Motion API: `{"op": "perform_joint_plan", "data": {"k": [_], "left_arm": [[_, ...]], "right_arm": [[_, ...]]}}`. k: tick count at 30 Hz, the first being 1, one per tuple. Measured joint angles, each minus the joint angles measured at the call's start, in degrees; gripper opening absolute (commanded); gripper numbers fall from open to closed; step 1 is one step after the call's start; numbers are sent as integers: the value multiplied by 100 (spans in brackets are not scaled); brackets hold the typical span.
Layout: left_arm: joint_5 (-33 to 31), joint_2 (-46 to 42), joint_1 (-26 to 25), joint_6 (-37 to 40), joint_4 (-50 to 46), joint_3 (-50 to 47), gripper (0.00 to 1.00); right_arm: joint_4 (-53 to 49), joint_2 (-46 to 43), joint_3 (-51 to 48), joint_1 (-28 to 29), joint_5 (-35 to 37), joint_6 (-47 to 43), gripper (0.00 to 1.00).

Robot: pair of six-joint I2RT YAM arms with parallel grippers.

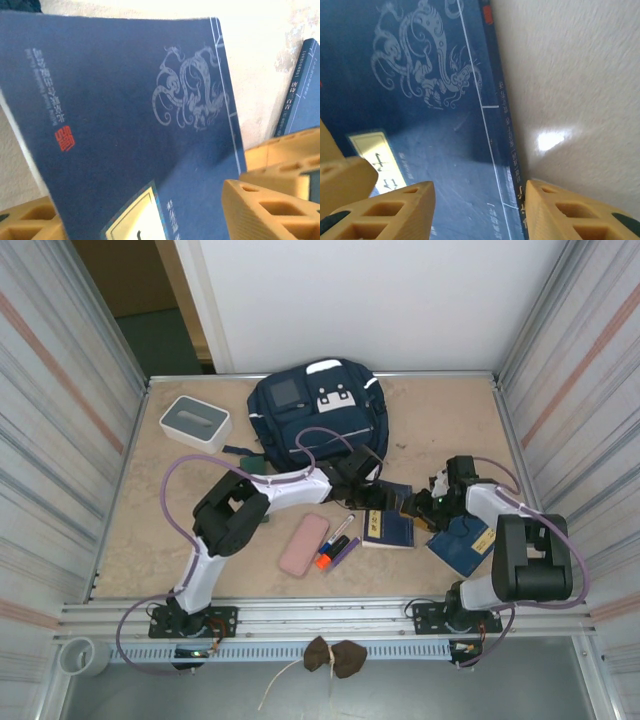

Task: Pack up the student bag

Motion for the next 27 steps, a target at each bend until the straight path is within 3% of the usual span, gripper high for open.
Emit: {"op": "perform_joint_plan", "data": {"k": [18,22,27], "left_arm": [[-833,-385,-236,413,-369,-474,68],[-772,-328,-240,444,-374,-433,62],[-673,-175,-181,492,-417,-330,44]], "right_arm": [[402,168,4,234,380,52,57],[422,188,9,234,341,52,54],[616,140,-133,133,192,35,42]]}}
